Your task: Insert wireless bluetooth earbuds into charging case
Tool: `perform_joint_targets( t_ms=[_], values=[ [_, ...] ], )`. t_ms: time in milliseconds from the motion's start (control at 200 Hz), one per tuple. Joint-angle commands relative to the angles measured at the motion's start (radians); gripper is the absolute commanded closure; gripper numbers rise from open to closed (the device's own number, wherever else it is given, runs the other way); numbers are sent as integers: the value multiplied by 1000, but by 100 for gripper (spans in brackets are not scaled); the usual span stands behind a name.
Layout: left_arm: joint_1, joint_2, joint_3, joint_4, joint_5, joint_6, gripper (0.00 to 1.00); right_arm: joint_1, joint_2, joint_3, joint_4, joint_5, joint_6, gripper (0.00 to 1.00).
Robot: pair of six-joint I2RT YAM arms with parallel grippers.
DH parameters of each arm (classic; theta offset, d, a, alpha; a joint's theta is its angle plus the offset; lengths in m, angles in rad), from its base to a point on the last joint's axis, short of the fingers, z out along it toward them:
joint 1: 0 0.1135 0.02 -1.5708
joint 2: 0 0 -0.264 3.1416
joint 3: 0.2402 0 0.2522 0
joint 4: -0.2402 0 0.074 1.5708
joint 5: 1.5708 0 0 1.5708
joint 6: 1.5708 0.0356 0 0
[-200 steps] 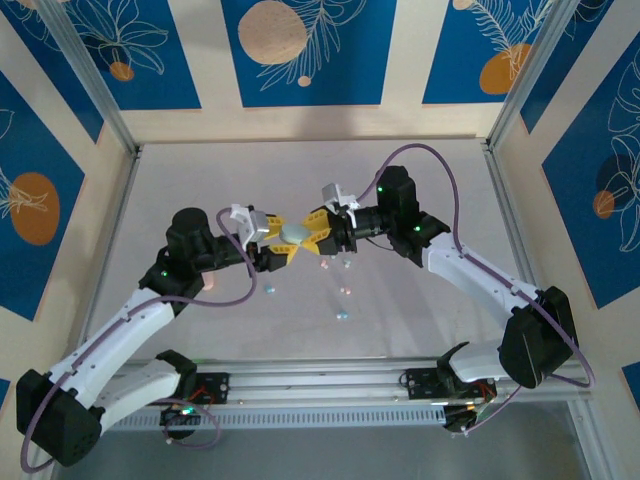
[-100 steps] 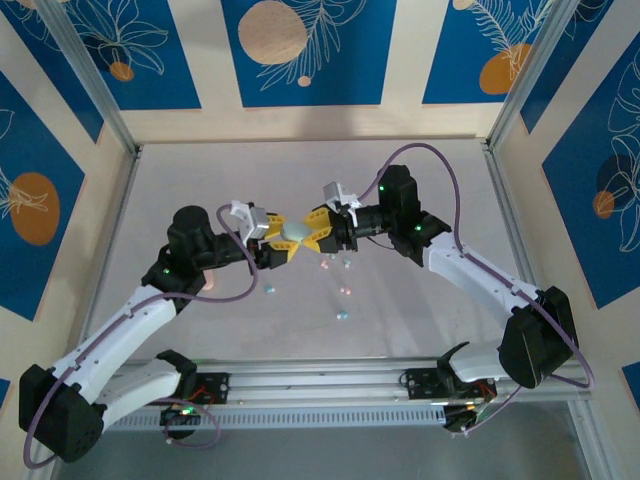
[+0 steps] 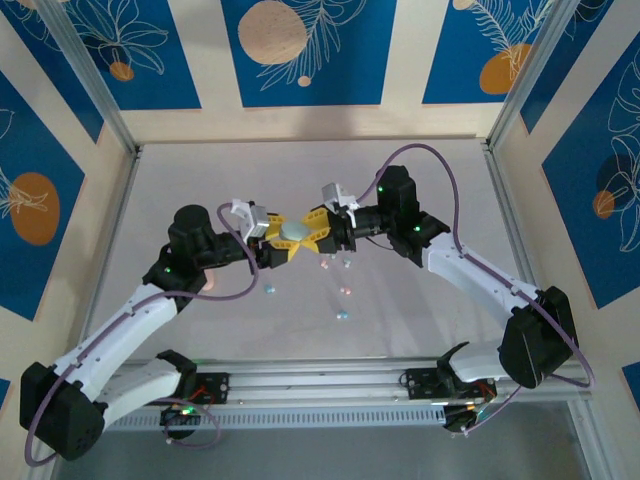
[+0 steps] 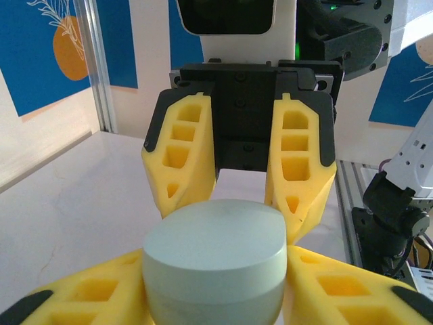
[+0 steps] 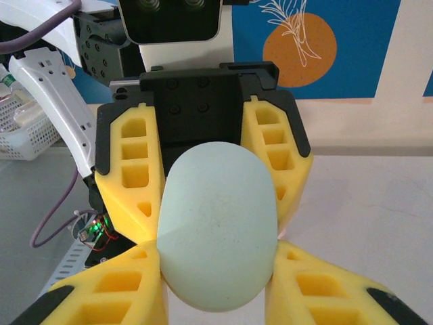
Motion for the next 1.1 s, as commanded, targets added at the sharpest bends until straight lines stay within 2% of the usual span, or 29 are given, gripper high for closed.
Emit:
perform_joint_targets(
  t_ms=[0, 175, 420, 525, 655, 800, 890, 1095],
  values=[
    [-5, 5, 30, 19, 74, 10, 60, 5, -17, 2, 28, 33, -10, 66],
    [-6, 1, 29, -10, 72, 53, 66, -2, -13, 9, 32, 21, 32, 64],
    [-6, -10, 24, -28, 80, 111, 71, -54, 6, 44, 18, 43, 289, 50],
    [-6, -12, 20, -15, 77, 110, 71, -73, 10, 47, 14, 43, 354, 45],
    [-6, -12, 8, 36, 72, 80, 72, -75, 13, 61, -18, 77, 390, 40],
    [-6, -17, -17, 103, 69, 33, 73, -72, 22, 103, -100, 162, 433, 39],
    [-6, -19, -33, 133, 59, 8, 73, -68, 21, 113, -117, 173, 450, 39],
    [-6, -26, -87, 258, -32, -86, 73, -49, -8, 126, -158, 199, 463, 36]
  ],
)
